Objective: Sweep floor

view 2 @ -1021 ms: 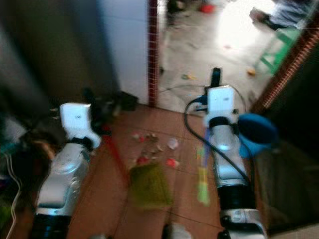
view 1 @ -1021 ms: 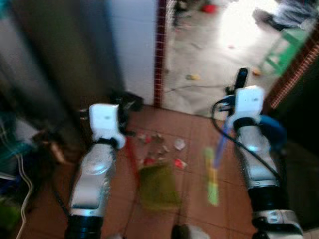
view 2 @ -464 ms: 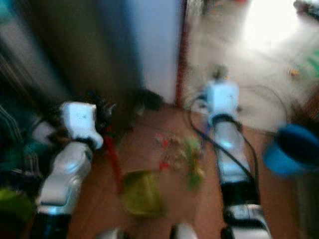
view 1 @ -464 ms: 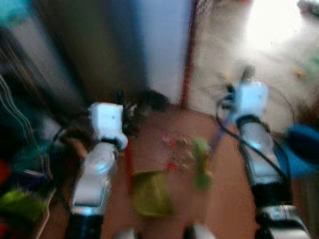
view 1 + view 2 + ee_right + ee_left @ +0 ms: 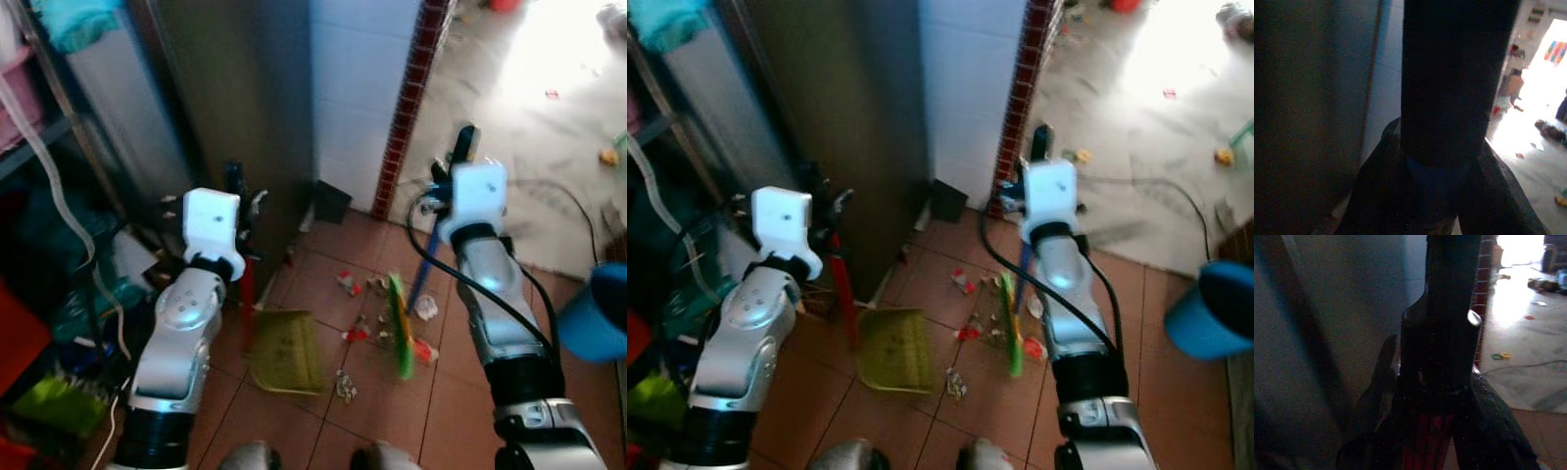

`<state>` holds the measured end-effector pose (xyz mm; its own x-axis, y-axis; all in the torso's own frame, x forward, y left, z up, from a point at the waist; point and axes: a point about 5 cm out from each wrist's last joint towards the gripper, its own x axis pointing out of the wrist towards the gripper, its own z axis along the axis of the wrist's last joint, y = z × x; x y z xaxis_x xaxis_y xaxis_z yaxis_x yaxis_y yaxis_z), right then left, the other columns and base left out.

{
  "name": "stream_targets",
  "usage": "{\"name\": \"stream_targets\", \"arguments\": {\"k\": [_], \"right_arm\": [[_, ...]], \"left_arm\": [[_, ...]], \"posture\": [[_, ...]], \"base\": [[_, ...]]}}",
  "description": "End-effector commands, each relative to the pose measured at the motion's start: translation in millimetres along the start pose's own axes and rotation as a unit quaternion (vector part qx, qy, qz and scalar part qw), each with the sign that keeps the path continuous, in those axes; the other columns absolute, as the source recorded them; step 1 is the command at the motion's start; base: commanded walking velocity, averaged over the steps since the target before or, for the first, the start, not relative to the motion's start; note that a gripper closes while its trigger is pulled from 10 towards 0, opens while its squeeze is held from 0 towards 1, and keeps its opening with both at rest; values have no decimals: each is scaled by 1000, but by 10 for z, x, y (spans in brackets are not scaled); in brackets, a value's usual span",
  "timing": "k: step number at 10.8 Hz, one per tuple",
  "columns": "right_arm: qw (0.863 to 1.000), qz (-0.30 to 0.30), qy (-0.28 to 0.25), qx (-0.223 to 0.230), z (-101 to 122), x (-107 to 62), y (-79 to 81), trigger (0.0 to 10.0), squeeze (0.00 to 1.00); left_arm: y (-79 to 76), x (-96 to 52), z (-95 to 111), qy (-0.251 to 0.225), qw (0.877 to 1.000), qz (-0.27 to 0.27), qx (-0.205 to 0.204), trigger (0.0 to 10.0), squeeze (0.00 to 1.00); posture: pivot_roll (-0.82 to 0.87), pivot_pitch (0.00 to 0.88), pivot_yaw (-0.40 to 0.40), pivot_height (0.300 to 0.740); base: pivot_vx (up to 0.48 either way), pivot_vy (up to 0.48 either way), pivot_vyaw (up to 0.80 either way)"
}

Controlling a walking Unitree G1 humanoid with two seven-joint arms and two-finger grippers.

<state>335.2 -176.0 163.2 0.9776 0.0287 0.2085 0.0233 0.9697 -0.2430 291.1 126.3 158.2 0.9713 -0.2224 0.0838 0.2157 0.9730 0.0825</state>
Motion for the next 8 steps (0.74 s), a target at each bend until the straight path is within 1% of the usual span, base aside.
{"name": "stream_targets", "arguments": {"k": [1,3,5,6,7,8], "right_arm": [[999,-8,-38,-24,156,57,-52,10000,0],[999,-9,-39,-27,150,68,-53,10000,0],[999,-10,-39,-36,143,51,-46,10000,0],[999,-13,-33,-36,117,33,-54,10000,0],[1000,-14,-15,-18,59,-3,-70,10000,0],[1000,-10,5,-2,-3,-24,-47,10000,0]], "left_arm": [[-14,29,93,-24,1000,-16,-8,10000,0],[-9,56,45,-17,1000,-19,9,10000,0],[12,44,-159,5,1000,-4,16,10000,0],[36,39,-220,-1,999,2,40,10000,0],[19,84,-300,-5,999,8,45,10000,0],[-2,158,-369,-14,998,19,61,10000,0]], "posture": [[23,38,1,740],[26,34,0,740],[15,49,1,740],[4,60,0,740],[3,66,-13,740],[-11,67,-19,740]], "base": [[0,0,0],[0,0,0],[0,0,0],[0,0,0],[0,0,0],[0,0,0]]}}
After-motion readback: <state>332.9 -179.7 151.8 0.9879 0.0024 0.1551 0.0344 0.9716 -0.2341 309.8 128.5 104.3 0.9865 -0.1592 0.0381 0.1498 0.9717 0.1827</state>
